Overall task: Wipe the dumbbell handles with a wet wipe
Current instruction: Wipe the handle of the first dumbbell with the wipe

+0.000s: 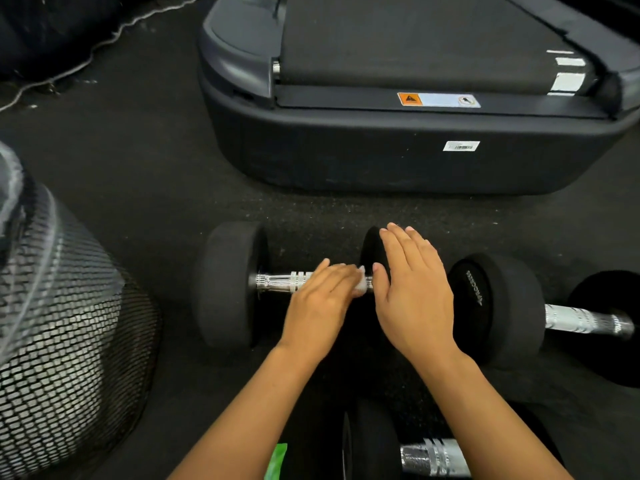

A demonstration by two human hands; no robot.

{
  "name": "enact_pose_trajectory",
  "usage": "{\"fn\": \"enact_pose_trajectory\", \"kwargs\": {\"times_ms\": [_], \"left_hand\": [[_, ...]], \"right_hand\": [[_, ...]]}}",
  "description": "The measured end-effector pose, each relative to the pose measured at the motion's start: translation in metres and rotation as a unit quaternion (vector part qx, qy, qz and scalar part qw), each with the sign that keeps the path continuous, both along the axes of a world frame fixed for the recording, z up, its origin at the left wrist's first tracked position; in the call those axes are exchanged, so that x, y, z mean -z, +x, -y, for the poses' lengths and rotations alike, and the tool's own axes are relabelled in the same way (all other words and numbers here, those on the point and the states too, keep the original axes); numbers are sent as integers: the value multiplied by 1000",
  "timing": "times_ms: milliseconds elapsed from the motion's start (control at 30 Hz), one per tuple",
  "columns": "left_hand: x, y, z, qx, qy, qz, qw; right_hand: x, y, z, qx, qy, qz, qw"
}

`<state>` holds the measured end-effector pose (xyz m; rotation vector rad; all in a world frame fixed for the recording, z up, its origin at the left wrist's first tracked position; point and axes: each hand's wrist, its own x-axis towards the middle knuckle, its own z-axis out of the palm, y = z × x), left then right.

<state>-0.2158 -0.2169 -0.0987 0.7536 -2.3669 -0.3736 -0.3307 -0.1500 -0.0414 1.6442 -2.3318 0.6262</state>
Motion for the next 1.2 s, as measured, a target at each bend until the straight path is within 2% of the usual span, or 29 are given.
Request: {"fn": "enact_pose_trajectory", "kwargs": {"times_ms": [133, 267, 400, 567, 700, 767, 867, 967, 1067, 1100, 1167, 1200], "left_hand": [[-3, 0, 2, 27, 14, 18, 999], [-4, 19, 5, -29, 3, 18, 999], [-11, -4, -1, 15, 41, 40, 998], [-26, 17, 8, 45, 58, 95, 993], [-41, 30, 4, 20, 56, 97, 994], [-52, 39, -1, -11, 91, 87, 992], [-68, 52, -10, -22, 125, 78, 989], [-79, 63, -16, -20, 94, 63, 993], [-85, 70, -15, -32, 102, 82, 991], [-87, 73, -14, -45, 76, 103, 991], [-90, 85, -9, -96, -45, 161, 981], [-92, 93, -6, -120, -77, 175, 974]], "right_hand": [[-2, -1, 0, -7, 2, 1, 1000], [-2, -1, -1, -12, 8, -4, 1000], [-3, 0, -2, -13, 13, 9, 1000], [-11, -6, -5, -58, 34, 63, 996], [-24, 2, -18, -91, 4, 95, 991], [-28, 18, -26, -100, -28, 90, 990], [-28, 42, -27, -108, -9, 106, 989], [-29, 52, -17, -112, 1, 132, 985], [-30, 56, -8, -145, -16, 116, 982], [-29, 56, -5, -153, -18, 109, 982], [-25, 55, 3, -150, 1, 97, 984], [-22, 55, 6, -141, 26, 98, 985]]}}
